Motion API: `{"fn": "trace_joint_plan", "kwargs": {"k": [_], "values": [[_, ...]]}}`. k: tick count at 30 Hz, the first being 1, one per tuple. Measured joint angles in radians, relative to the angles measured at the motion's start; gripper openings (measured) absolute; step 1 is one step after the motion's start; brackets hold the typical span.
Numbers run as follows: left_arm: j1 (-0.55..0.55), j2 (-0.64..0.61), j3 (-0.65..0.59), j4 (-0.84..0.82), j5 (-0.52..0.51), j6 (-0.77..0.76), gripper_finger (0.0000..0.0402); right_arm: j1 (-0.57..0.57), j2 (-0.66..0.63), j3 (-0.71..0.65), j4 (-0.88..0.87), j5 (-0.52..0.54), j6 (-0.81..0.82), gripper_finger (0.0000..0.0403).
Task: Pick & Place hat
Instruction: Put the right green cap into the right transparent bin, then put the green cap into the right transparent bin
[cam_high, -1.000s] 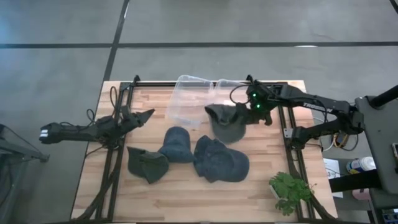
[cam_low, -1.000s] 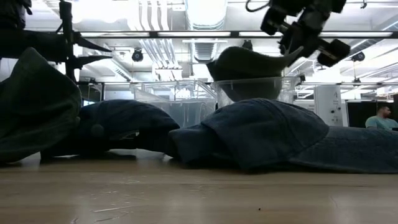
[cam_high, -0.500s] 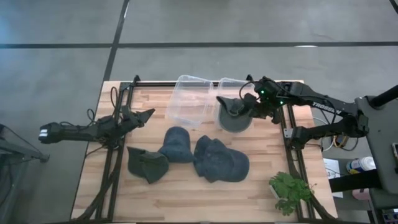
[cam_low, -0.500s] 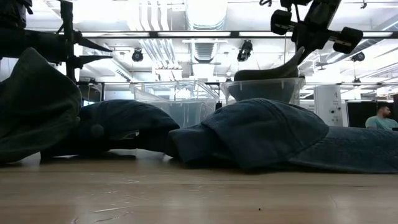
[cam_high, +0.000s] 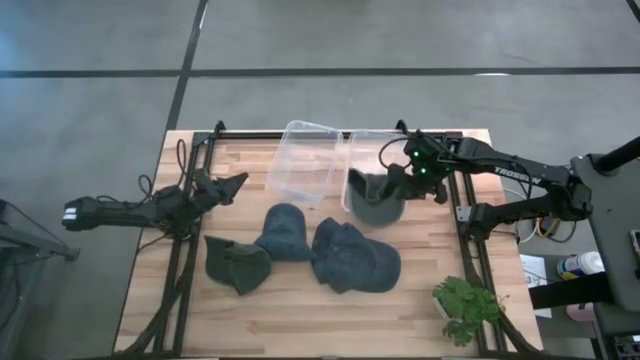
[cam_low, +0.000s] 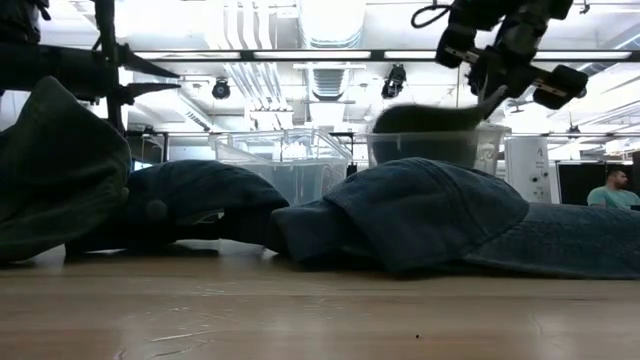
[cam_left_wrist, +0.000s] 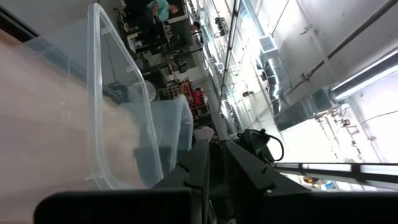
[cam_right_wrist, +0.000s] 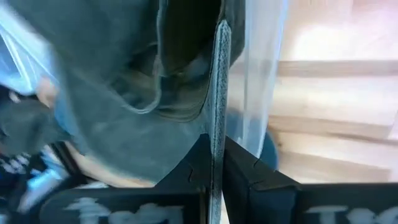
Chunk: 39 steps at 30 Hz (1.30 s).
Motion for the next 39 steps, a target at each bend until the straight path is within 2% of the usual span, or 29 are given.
{"fn": "trace_joint_plan", "kwargs": {"k": [5,12,16,19,22,26,30,32,35,37,39], "values": [[0.000,0.000,0.001,0.007,0.000,-0.007,0.0044,-0.009,-0.004,0.055,-0.028,0.100,-0.130,0.0028],[0.000,0.000,0.002,0.017,0.000,-0.008,0.0044,-0.029,-0.004,0.055,-0.070,0.110,-0.173,0.0107],[0.000,0.000,0.002,0.018,0.000,-0.008,0.0044,-0.033,-0.003,0.061,-0.070,0.068,-0.163,0.0152],[0.000,0.000,0.002,0.018,0.000,-0.008,0.0044,-0.054,-0.006,0.082,-0.090,-0.019,-0.245,0.0173],[0.000,0.000,0.002,0.019,0.000,-0.008,0.0044,-0.063,-0.002,0.128,-0.204,-0.045,-0.380,0.0182],[0.000,0.000,0.002,0.042,-0.021,-0.009,0.0044,-0.064,0.004,0.184,-0.397,0.013,-0.542,0.0181],[0.000,0.000,0.002,0.084,-0.047,0.026,0.0044,-0.053,0.001,0.229,-0.433,0.045,-0.675,0.0173],[0.000,0.002,0.002,0.083,-0.012,0.059,0.0044,-0.029,0.004,0.254,-0.418,0.055,-0.727,0.0169],[0.000,0.030,0.034,0.050,0.146,0.105,0.0044,0.013,0.017,0.277,-0.374,0.057,-0.791,0.0166],[0.000,0.061,0.088,-0.045,0.244,0.140,0.0044,0.036,0.028,0.284,-0.358,0.058,-0.835,0.0165],[0.000,0.107,0.174,-0.220,0.320,0.182,0.0044,0.053,0.042,0.289,-0.355,0.058,-0.885,0.0164]]}}
